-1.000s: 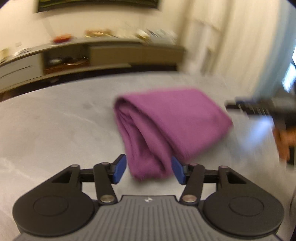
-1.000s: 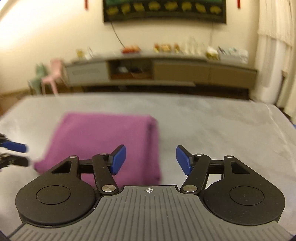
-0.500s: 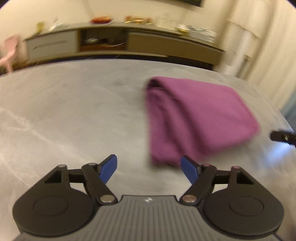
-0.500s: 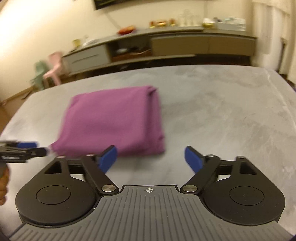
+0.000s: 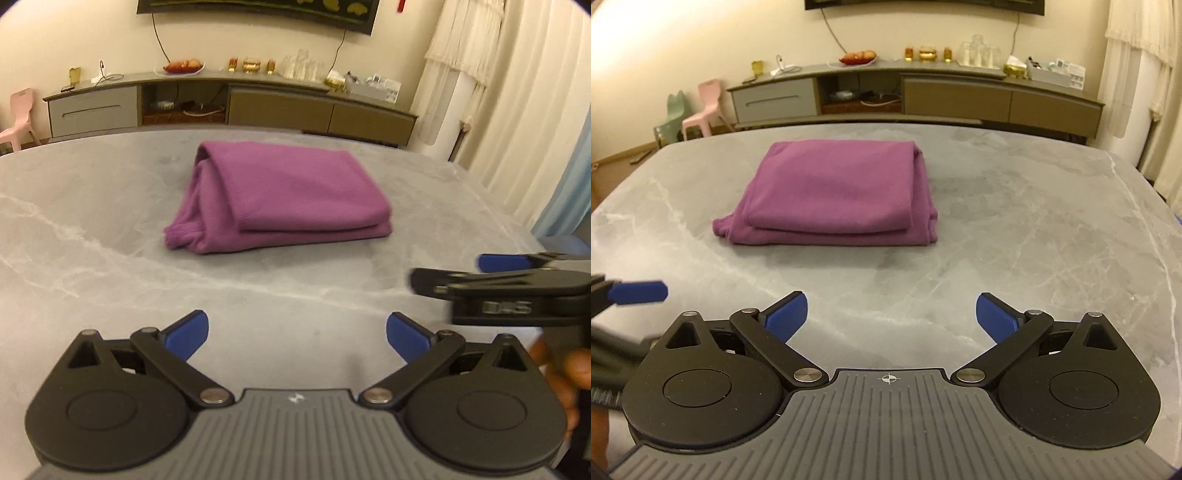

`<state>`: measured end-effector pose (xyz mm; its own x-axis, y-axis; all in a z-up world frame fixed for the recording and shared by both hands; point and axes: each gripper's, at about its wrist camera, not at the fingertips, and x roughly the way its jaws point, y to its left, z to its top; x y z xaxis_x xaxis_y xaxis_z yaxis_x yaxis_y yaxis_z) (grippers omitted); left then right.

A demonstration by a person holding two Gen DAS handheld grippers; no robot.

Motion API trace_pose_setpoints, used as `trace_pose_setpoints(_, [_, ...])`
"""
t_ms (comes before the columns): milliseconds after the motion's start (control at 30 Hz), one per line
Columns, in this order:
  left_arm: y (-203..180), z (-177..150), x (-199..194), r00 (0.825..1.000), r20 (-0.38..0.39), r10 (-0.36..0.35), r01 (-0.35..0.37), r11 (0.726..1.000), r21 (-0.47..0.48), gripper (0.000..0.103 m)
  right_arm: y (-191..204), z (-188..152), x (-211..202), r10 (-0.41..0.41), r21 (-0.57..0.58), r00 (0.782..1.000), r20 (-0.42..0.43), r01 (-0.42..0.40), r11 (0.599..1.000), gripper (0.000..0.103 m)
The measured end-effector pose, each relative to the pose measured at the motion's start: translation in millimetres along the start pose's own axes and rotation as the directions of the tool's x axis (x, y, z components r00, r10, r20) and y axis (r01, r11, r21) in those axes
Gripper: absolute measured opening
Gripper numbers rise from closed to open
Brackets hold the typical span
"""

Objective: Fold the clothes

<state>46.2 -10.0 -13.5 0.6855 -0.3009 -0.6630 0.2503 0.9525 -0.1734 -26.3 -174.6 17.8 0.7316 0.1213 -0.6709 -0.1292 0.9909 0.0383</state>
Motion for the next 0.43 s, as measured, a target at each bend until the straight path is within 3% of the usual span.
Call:
trace_pose_setpoints(233, [-3.8,2.4,4.4,1.0,-0.011,0.005,-0.006,0.999,-0.041,0.103,1.0,1.6,10.9,-0.016,-0.006,1.0,-0.001,0.016,1.0,0.096])
trace_pose_setpoints(433, [-8.9,2.5,4.7,0.999,-0.016,0.038,-0.038,0.999,0.016,0.103,4.6,5.1,16.6,-0.027,-0.032,1.0,0.003,0.027,0.999,0.096])
